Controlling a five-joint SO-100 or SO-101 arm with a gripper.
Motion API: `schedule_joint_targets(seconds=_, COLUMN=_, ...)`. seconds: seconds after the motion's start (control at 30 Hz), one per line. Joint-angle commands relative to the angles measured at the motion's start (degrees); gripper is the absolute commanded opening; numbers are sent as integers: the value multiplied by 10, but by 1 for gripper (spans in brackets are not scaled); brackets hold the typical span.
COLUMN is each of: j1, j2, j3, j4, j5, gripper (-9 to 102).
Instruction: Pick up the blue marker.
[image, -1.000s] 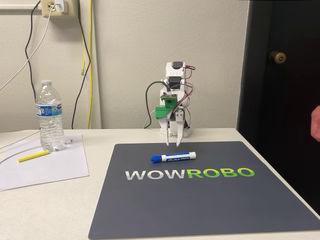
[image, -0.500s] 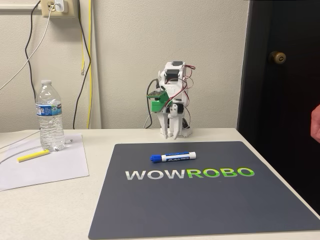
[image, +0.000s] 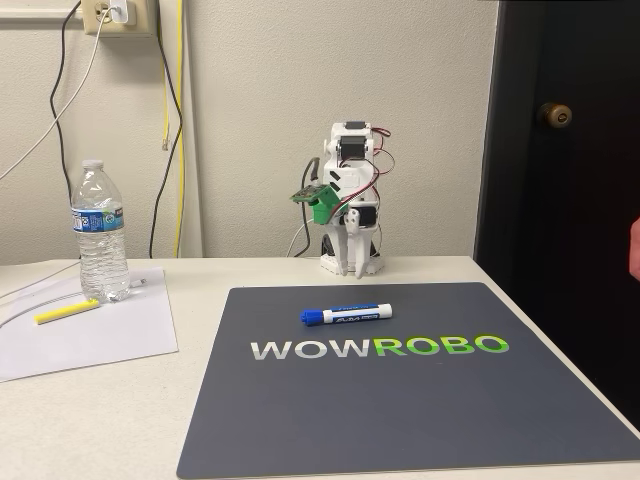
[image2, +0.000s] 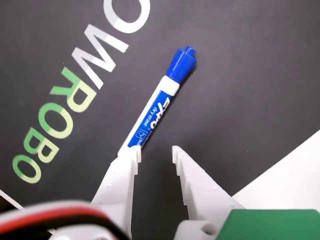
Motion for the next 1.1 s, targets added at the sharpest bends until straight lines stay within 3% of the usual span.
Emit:
schedule_joint_targets(seconds=0.0, j1=1, j2=-18, j3=-54, j4=12, j5=24, gripper=14)
schedule_joint_targets(seconds=0.43, j1=34, j2=-54, j3=-71, j4=4, j5=82, gripper=13)
schedule_joint_targets(seconds=0.8, j1=40, j2=-76, j3=-68, j4=2, j5=111, gripper=59)
schedule_joint_targets(seconds=1.07, j1=34, j2=-111, j3=-67, j4=4, j5=140, gripper=65)
